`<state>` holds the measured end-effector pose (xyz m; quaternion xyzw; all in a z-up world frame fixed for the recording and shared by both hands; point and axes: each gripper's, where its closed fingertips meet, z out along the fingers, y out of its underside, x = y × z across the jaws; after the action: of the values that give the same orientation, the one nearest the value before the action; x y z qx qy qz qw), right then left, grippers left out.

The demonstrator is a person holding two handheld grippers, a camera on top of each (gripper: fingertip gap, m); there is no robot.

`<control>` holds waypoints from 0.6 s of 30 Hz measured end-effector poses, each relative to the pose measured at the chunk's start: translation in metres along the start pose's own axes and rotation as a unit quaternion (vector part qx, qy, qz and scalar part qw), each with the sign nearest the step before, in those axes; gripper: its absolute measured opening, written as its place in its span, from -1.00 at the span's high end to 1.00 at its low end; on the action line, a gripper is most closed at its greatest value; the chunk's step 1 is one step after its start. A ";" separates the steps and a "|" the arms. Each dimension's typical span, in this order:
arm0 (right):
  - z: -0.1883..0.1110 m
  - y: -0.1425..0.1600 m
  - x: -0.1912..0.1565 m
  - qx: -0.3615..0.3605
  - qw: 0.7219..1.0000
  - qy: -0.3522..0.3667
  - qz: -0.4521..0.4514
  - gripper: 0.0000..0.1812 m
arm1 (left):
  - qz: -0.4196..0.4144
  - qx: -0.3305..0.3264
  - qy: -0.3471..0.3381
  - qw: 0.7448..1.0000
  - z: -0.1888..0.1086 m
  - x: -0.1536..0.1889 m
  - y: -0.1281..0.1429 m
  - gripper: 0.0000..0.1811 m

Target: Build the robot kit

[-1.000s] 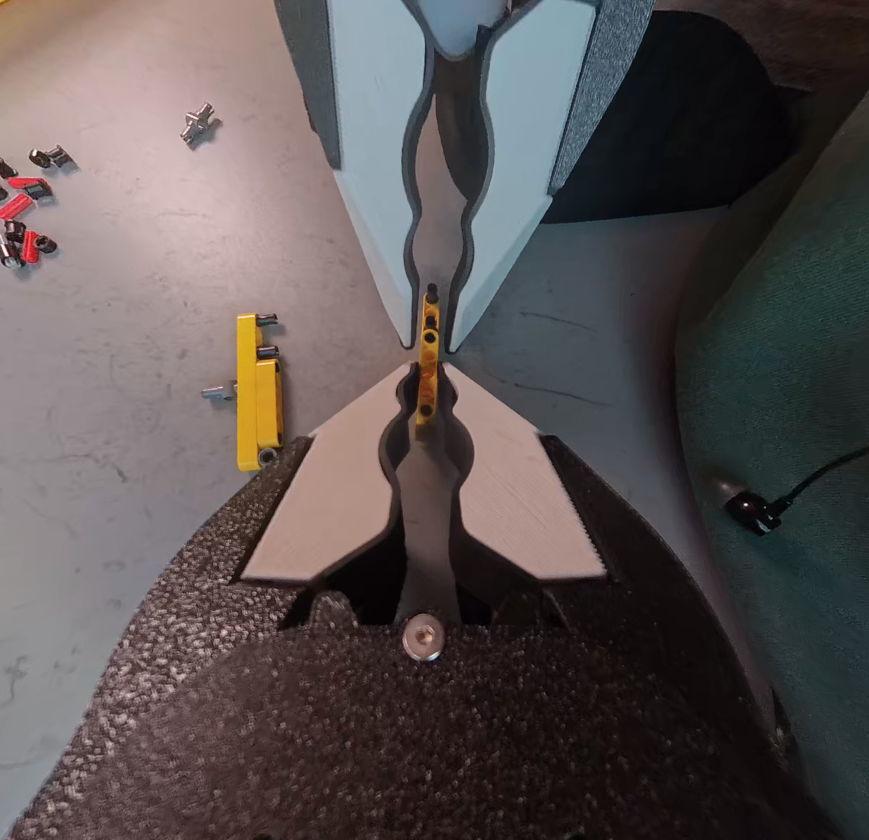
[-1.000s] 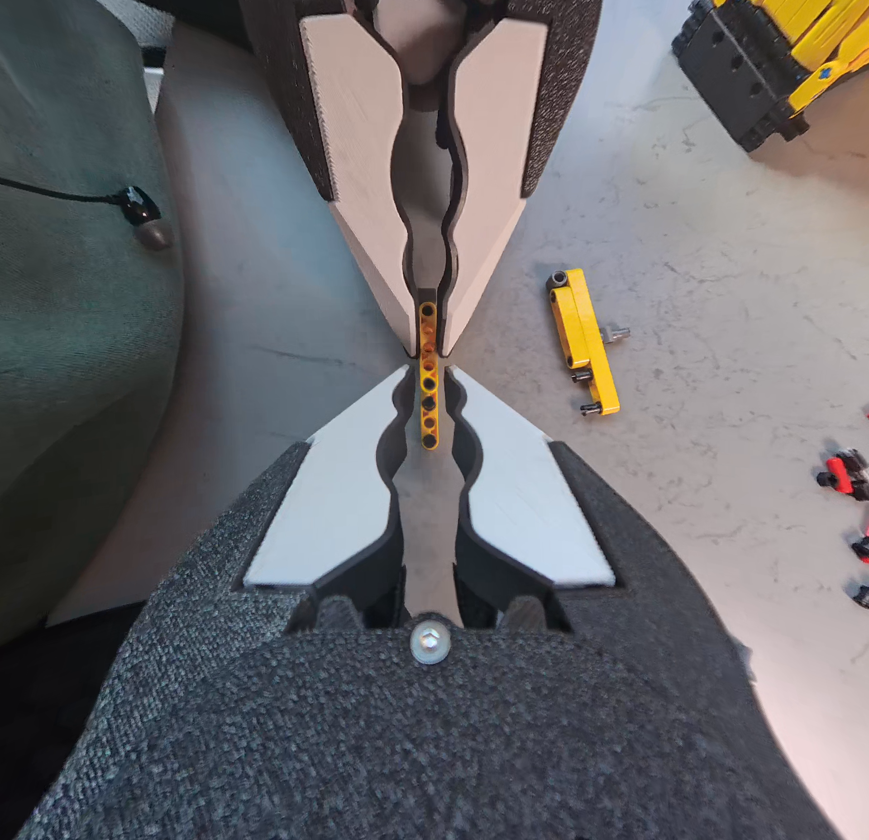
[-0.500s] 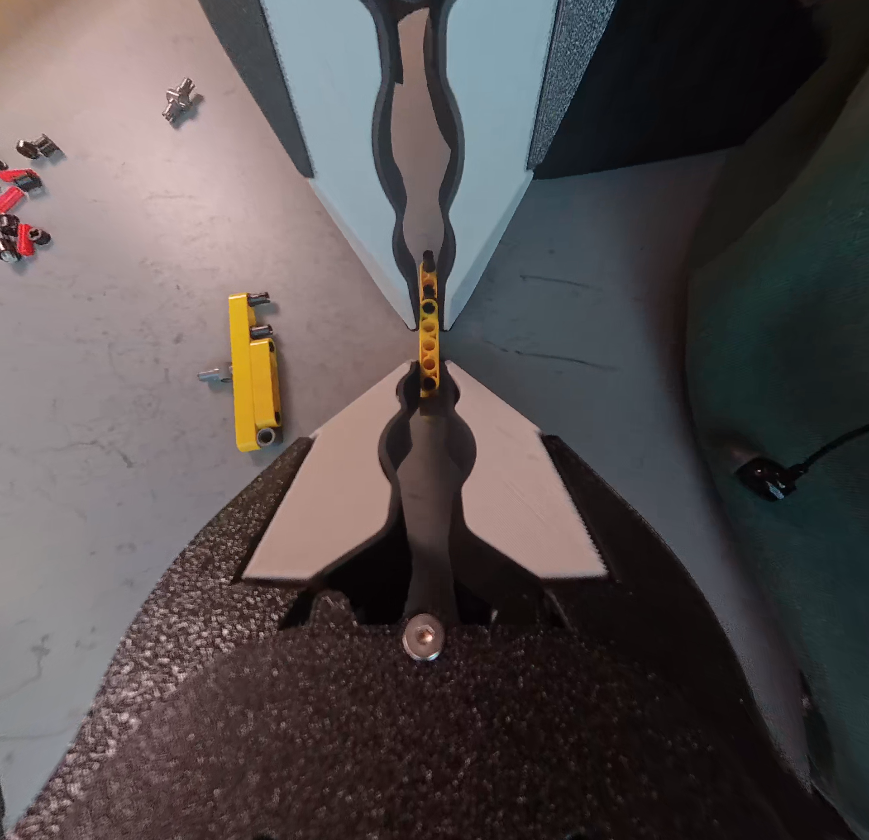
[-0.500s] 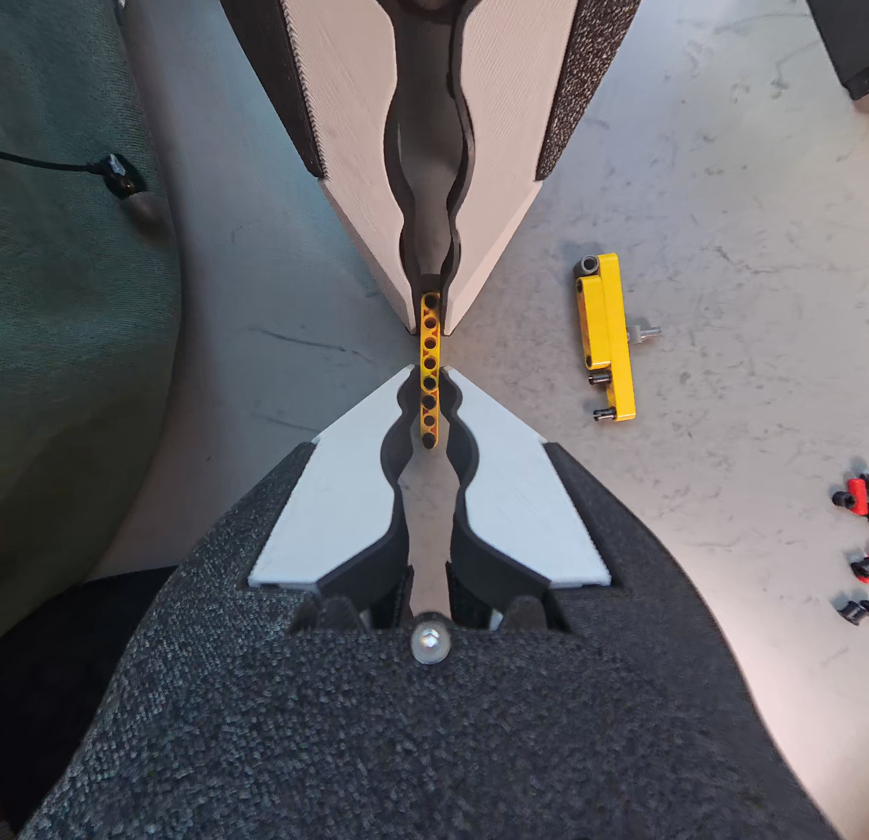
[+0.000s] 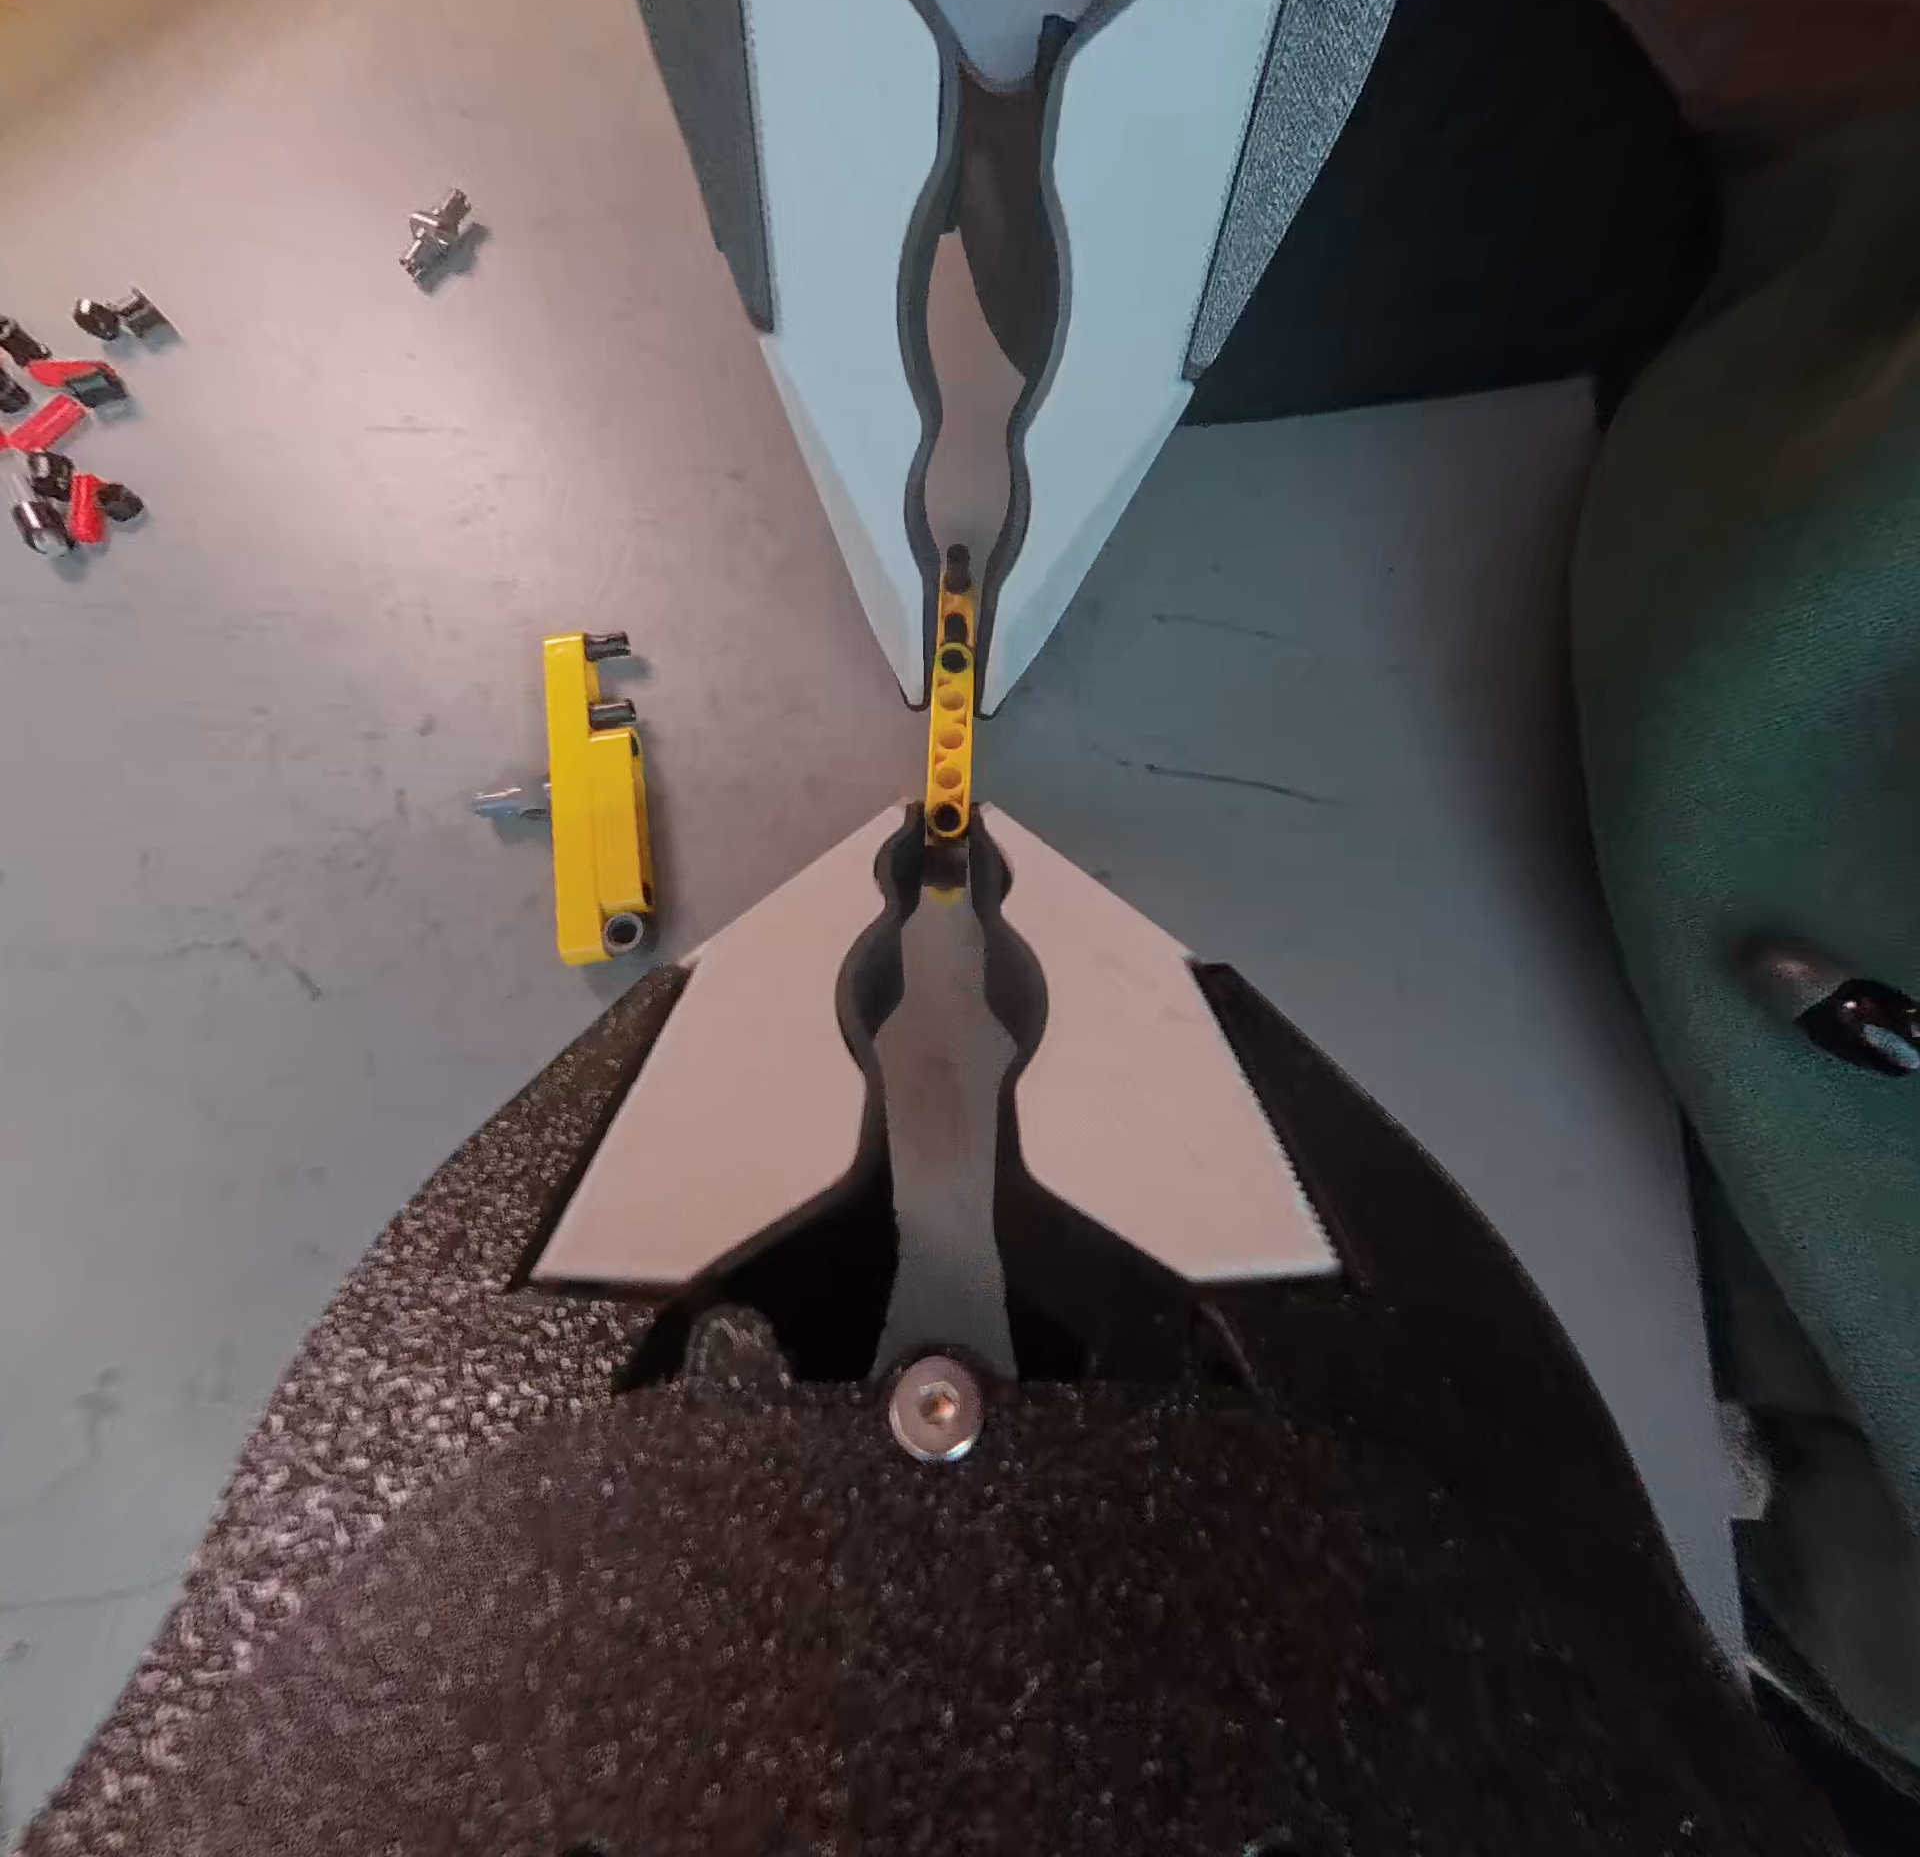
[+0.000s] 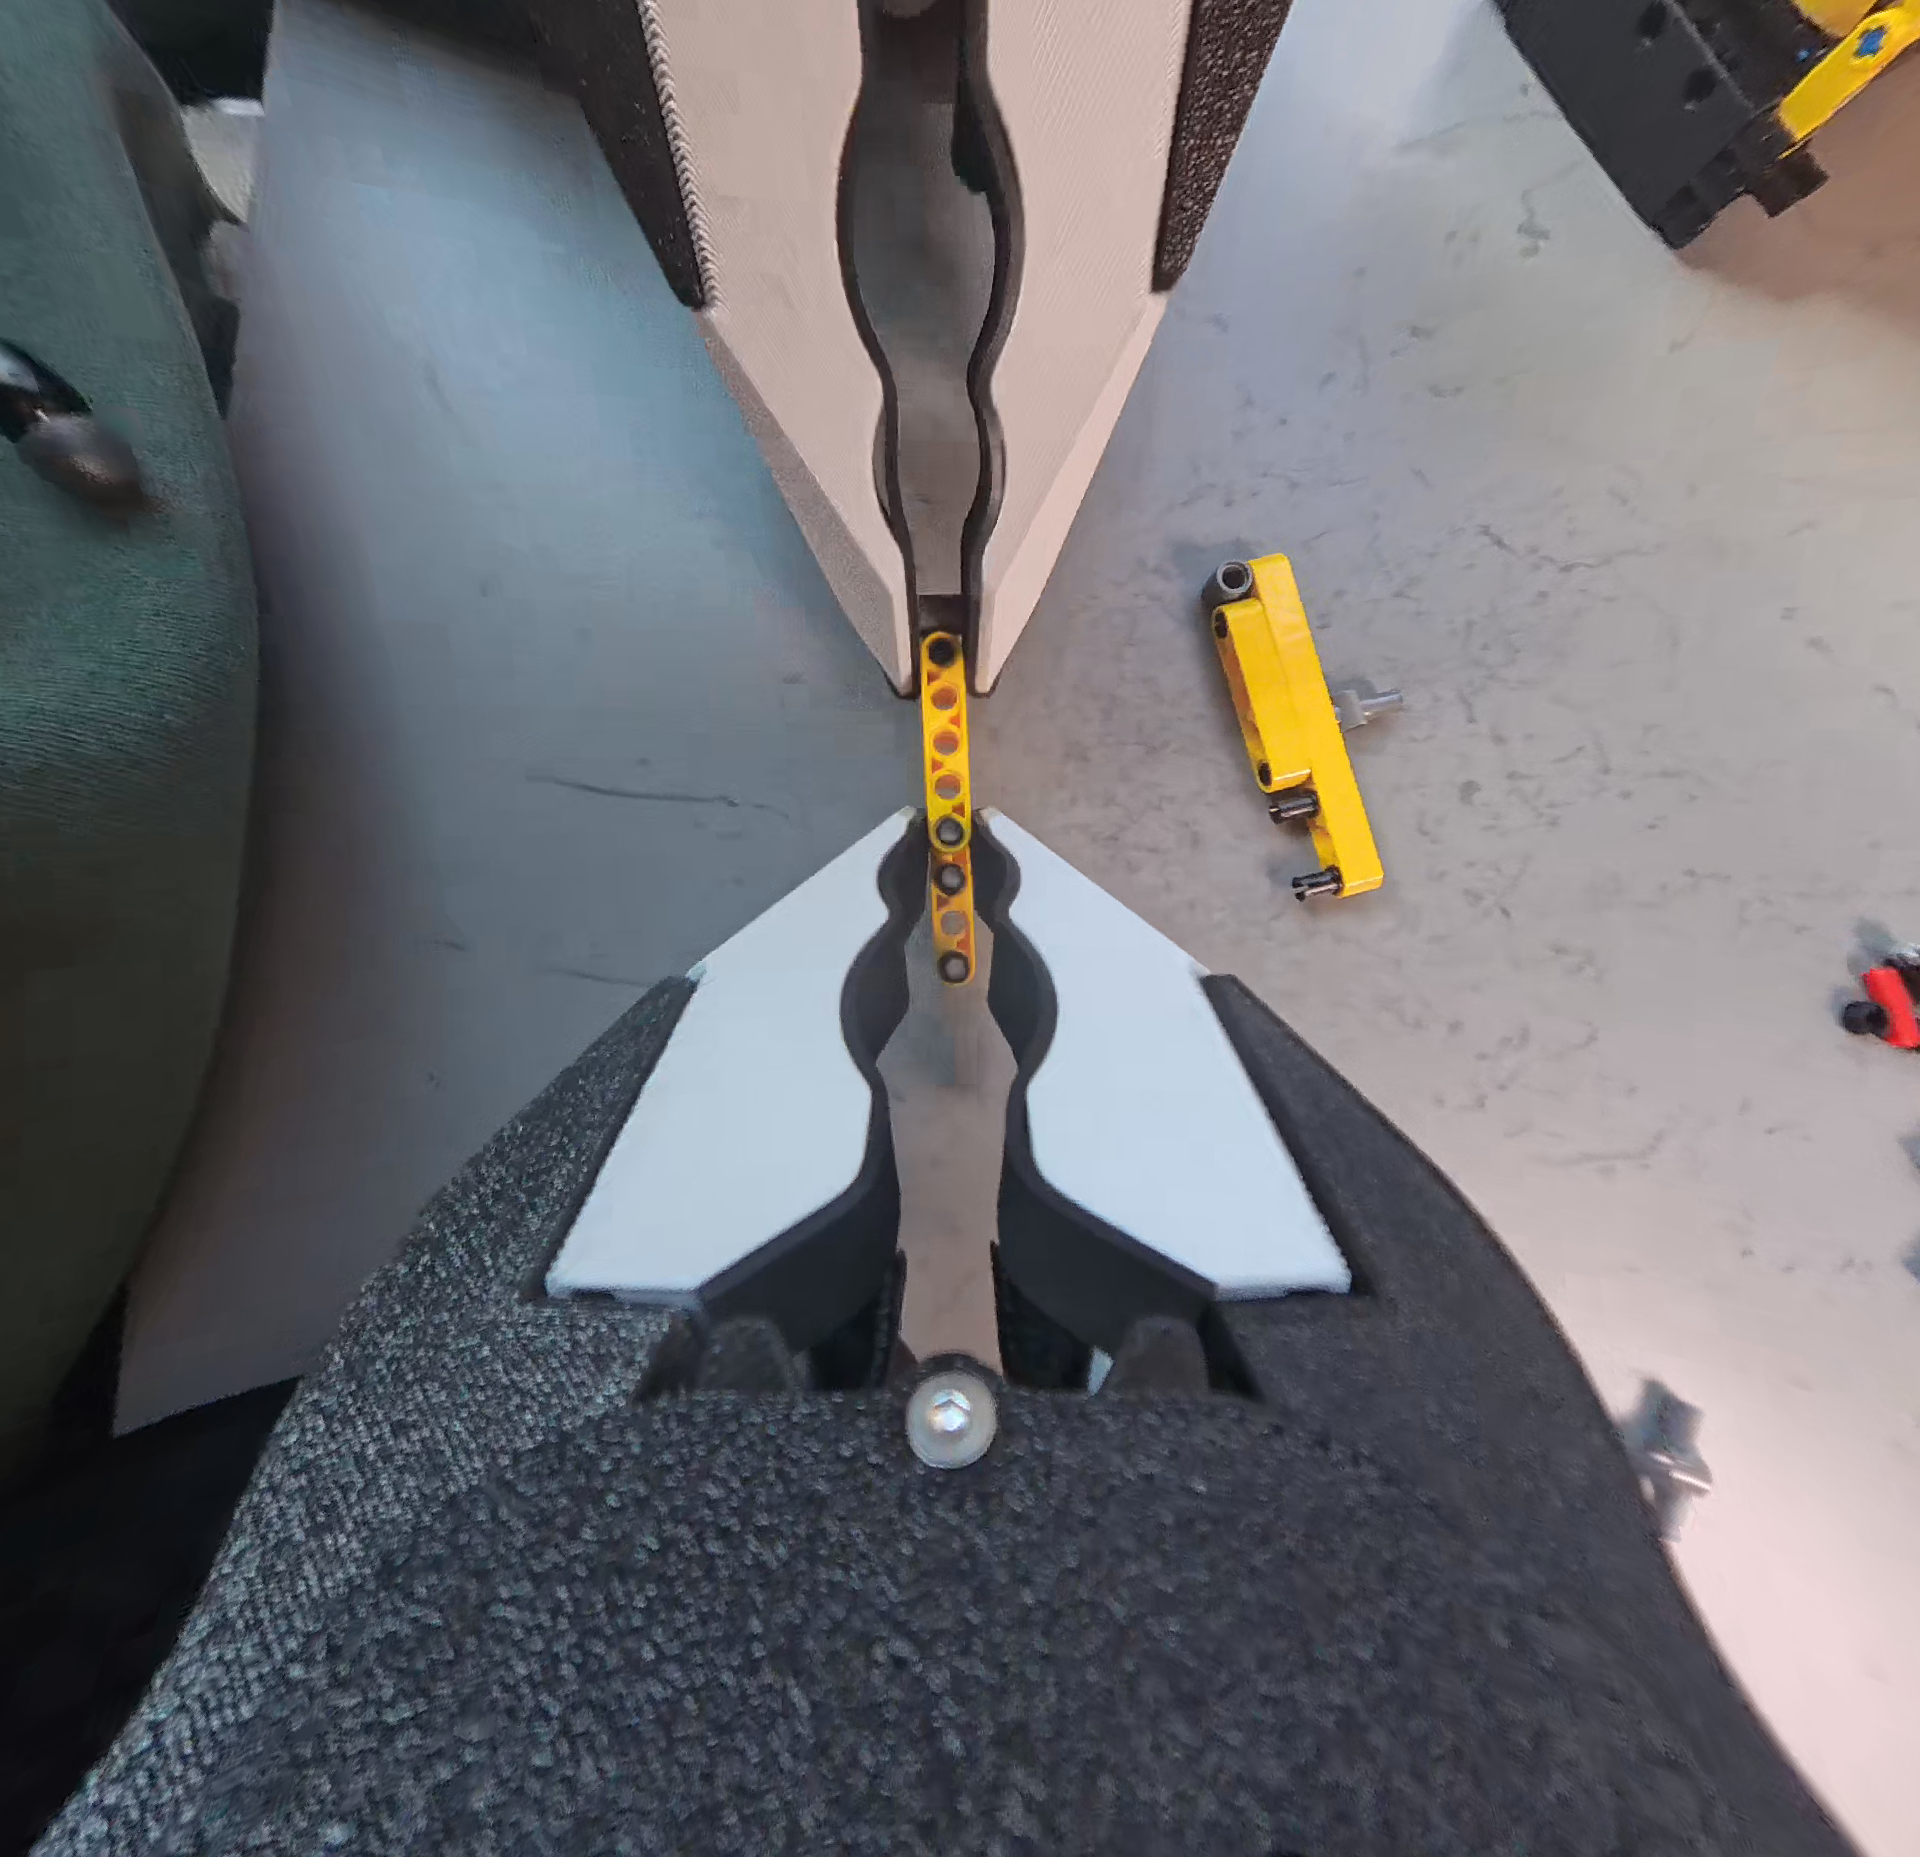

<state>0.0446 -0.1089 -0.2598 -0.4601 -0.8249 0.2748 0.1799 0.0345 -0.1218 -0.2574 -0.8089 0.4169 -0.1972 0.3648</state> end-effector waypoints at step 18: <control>-0.023 -0.039 0.023 0.059 0.952 0.188 -0.236 0.83 | -0.284 0.135 0.220 0.923 -0.027 -0.013 -0.042 0.91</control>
<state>0.0202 -0.0988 -0.2165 -0.2847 -0.8432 0.1811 0.4186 0.0325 -0.1058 -0.2084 -0.7729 0.2086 -0.5201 0.2977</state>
